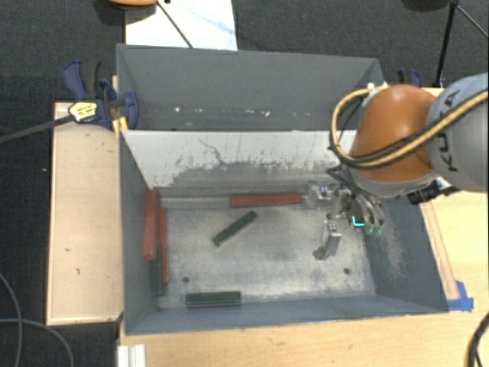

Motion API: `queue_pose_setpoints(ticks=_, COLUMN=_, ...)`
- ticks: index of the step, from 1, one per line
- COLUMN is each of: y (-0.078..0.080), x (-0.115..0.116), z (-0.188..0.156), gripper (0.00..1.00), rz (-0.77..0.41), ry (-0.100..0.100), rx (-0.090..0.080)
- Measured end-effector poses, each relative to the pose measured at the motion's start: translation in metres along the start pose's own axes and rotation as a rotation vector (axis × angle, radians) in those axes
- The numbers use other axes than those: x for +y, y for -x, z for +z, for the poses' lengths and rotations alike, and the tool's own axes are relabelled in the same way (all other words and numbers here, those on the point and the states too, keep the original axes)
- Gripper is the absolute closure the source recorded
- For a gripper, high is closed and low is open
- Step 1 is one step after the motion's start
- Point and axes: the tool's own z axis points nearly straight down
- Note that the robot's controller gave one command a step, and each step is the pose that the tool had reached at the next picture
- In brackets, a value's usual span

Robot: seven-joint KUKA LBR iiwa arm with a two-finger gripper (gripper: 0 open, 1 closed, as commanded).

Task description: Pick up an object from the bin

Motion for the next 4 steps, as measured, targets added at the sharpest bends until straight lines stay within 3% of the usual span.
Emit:
queue_pose_setpoints(ticks=1, y=0.002, x=0.0, z=-0.004, gripper=0.0, rz=0.0, ry=0.0, rx=-0.008)
queue_pose_setpoints(ticks=2, y=0.024, x=0.04, z=0.033, gripper=0.0, rz=-0.002, ry=0.0, rx=-0.012)
queue_pose_setpoints(ticks=3, y=0.008, x=0.126, z=0.045, gripper=1.0, rz=0.053, ry=0.0, rx=-0.005)
queue_pose_setpoints(ticks=4, y=0.008, x=0.125, z=0.045, gripper=0.0, rz=0.052, ry=0.0, rx=-0.005)
